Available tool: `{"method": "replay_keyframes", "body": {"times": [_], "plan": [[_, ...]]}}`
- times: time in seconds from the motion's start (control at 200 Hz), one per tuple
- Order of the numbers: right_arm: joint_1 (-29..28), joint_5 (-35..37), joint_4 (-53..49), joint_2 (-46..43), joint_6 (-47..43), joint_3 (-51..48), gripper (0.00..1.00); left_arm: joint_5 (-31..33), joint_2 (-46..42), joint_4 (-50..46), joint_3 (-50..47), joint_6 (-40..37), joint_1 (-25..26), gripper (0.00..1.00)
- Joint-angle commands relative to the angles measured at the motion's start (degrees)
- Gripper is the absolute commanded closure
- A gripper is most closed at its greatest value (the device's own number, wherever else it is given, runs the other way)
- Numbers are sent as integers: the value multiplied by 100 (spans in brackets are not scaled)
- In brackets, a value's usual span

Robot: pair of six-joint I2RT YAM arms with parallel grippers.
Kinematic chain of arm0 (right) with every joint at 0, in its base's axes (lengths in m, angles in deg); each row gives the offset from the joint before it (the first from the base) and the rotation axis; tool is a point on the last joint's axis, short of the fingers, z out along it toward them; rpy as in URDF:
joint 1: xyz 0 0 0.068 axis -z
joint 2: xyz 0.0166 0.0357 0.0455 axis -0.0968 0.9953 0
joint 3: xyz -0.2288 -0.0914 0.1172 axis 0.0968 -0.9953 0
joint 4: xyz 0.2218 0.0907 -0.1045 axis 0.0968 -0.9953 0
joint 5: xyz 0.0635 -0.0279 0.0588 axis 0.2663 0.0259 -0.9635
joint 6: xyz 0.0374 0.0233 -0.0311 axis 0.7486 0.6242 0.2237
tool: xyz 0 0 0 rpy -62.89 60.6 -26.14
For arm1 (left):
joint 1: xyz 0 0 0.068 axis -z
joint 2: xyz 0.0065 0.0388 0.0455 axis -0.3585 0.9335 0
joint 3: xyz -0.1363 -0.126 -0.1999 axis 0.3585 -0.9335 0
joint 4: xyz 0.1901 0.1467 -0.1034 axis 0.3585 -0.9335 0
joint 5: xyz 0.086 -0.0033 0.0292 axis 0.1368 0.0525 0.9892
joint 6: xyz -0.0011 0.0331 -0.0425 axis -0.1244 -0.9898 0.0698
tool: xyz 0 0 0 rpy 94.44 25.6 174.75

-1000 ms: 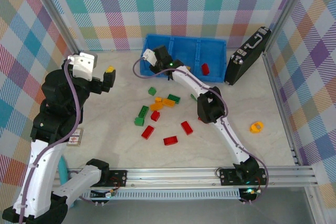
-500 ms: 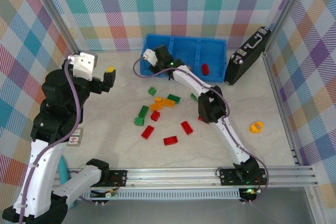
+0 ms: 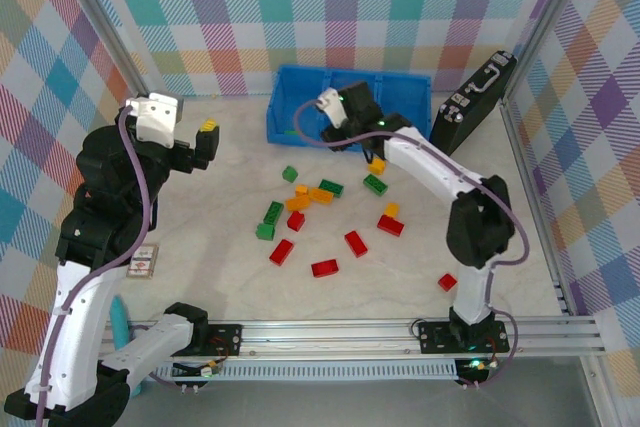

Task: Sort the legos into containers by color
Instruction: Place the lego in the container, then pick up the lego from the center of the table.

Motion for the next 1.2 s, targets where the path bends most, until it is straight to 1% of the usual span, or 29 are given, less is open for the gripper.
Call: {"method": "replay_keyframes", "body": {"times": [0.0,0.14,0.24,0.3,0.4,0.665,0.87,0.945,1.085,1.195], "plan": [[236,150,-460,-237,866,-767,44,-37,110,-122,193,170,21,0],[457,41,-744,-461,1319,-1257,39,-208,142,-94,155,224,21,0],[617,-277,-864,-390,1490,-1422,34,-365,245,-244,294,288,21,0],[707,-445,-869,-319,1550,-1527,32,-462,400,-495,511,339,21,0],[842,-794,-817,-153,1539,-1598,30,-602,639,-751,783,397,21,0],[938,-785,-705,433,1303,-1351,28,-721,805,-802,827,435,21,0],[967,-669,-878,985,1180,-969,28,-795,970,-969,1020,468,21,0],[962,-620,-897,1062,1168,-949,32,-925,1073,-1069,1136,469,17,0],[967,-530,-971,1138,1141,-953,51,-1507,1606,-1597,1649,497,21,0],[968,-508,-1083,1148,1135,-977,64,-1707,1849,-1659,1746,561,21,0]]}}
